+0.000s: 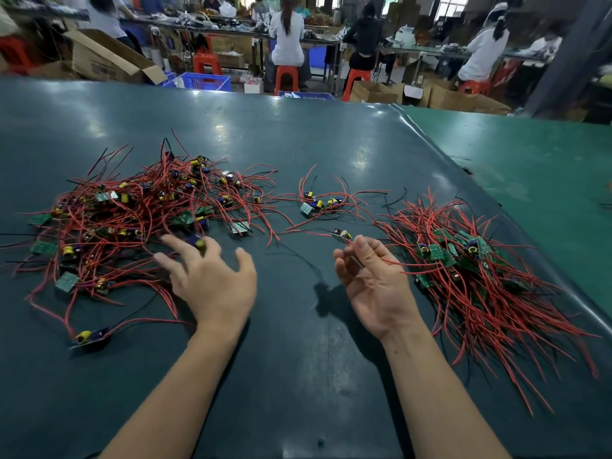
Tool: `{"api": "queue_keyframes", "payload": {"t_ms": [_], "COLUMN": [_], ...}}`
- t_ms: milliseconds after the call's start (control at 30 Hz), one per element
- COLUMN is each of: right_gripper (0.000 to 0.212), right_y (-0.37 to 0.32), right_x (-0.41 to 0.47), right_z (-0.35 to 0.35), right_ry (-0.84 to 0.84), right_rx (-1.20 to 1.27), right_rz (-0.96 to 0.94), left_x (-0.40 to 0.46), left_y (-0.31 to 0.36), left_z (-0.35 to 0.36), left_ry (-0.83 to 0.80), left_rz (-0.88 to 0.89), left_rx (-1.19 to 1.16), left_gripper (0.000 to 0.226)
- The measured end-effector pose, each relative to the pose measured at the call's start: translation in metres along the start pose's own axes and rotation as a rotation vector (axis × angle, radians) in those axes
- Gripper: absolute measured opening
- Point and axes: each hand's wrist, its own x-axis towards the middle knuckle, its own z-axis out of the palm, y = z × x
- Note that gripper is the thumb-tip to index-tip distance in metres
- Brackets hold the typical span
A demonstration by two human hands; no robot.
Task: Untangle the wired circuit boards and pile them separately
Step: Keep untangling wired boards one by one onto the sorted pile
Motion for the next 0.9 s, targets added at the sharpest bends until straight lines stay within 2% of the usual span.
{"api": "queue_keyframes", "payload": {"t_ms": [67, 100, 167, 200, 233, 300, 367, 500, 600, 700, 800, 900], "right_gripper": [0.005, 0.009, 0.014, 0.015, 0.015, 0.014, 0.014, 0.008, 0.011, 0.016, 0.005, 0.012], "right_y": [0.000, -0.001, -0.002, -0.003, -0.003, -0.002, 0.000, 0.004, 0.007, 0.011, 0.016, 0.019], "right_x": [-0.001, -0.001, -0.002, -0.003, -0.003, -0.005, -0.008, -0.009, -0.005, -0.001, -0.001, -0.002], "right_z": [0.001, 0.001, 0.003, 0.003, 0.004, 0.004, 0.005, 0.007, 0.006, 0.005, 0.004, 0.003], "right_ry": [-0.014, -0.025, -0.036, -0.036, -0.038, -0.062, -0.101, -0.139, -0.040, 0.048, 0.073, 0.086], "right_rx": [-0.001, -0.004, -0.010, -0.017, -0.031, -0.076, -0.148, -0.270, -0.205, -0.219, -0.377, -0.513], "right_rz": [0.010, 0.016, 0.034, 0.045, 0.061, 0.108, 0.146, 0.157, 0.135, 0.111, 0.033, -0.052], "left_x": [-0.008, -0.010, -0.015, -0.019, -0.024, -0.029, -0.031, -0.024, -0.022, -0.025, -0.027, -0.028], "left_y": [0.005, 0.008, 0.012, 0.013, 0.016, 0.019, 0.021, 0.024, 0.025, 0.025, 0.026, 0.026], "left_z": [0.001, 0.000, 0.001, 0.001, 0.001, 0.001, 0.002, 0.004, 0.007, 0.010, 0.012, 0.013], "left_ry": [-0.033, 0.023, 0.127, 0.086, -0.038, -0.335, -0.485, -0.566, -0.659, -0.679, -0.648, -0.647], "left_rz": [0.047, 0.139, 0.416, 0.529, 0.574, 0.550, 0.504, 0.153, 0.006, -0.015, 0.003, 0.019], "left_rx": [0.162, 0.146, -0.050, -0.211, -0.372, -0.548, -0.658, -1.016, -1.182, -1.169, -1.077, -1.041], "left_gripper": [0.052, 0.044, 0.021, 0.015, 0.017, 0.026, 0.020, 0.017, 0.012, 0.019, 0.014, 0.017]}}
